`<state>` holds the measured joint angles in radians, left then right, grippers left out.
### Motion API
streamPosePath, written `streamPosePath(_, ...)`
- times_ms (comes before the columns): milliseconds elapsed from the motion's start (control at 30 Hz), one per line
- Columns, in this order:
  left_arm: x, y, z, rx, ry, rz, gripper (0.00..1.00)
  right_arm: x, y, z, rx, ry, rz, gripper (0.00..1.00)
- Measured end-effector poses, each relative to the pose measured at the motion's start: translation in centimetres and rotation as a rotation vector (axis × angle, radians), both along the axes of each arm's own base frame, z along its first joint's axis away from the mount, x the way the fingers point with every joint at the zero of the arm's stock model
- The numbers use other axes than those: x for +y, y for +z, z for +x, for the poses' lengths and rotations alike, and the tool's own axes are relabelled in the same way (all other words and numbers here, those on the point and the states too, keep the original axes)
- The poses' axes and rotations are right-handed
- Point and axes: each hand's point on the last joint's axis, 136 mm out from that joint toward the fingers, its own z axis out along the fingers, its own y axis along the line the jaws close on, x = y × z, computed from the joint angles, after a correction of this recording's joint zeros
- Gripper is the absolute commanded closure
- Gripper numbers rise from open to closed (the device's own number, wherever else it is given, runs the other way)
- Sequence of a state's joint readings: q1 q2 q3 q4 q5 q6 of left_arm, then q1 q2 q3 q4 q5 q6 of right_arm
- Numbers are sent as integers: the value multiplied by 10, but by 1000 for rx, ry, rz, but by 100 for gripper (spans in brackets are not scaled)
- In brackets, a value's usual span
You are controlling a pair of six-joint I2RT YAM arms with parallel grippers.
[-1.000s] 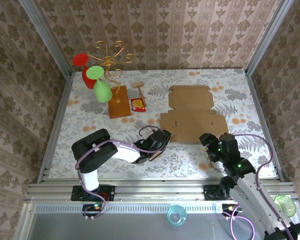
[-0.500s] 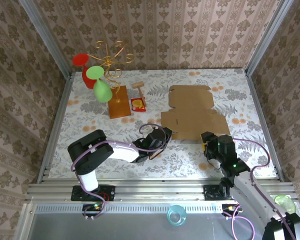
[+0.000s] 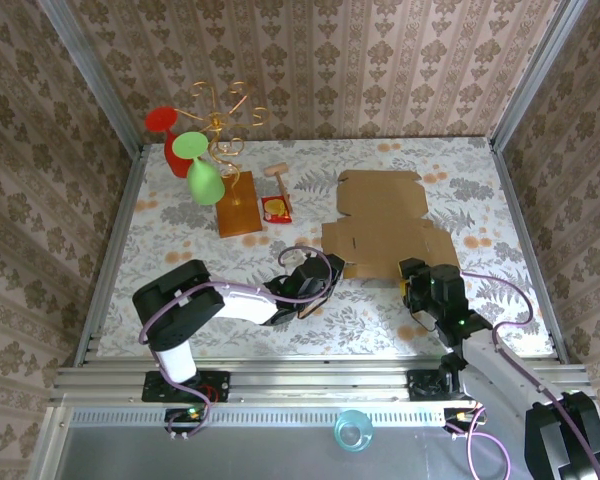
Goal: Fold the paper box
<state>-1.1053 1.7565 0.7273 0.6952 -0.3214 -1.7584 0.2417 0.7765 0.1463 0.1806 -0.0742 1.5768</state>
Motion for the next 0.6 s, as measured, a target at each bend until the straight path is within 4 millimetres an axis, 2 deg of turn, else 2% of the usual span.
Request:
streamPosePath(100, 0, -1, 0, 1, 0, 6, 100, -1, 2, 5, -18, -10, -5, 56)
streamPosePath(367, -2, 2, 1, 0, -4, 0, 100, 2, -8, 12, 2, -7, -11, 71)
streamPosePath(600, -3, 3, 1, -1, -4, -2, 100, 3, -4, 19, -12, -12, -11, 76)
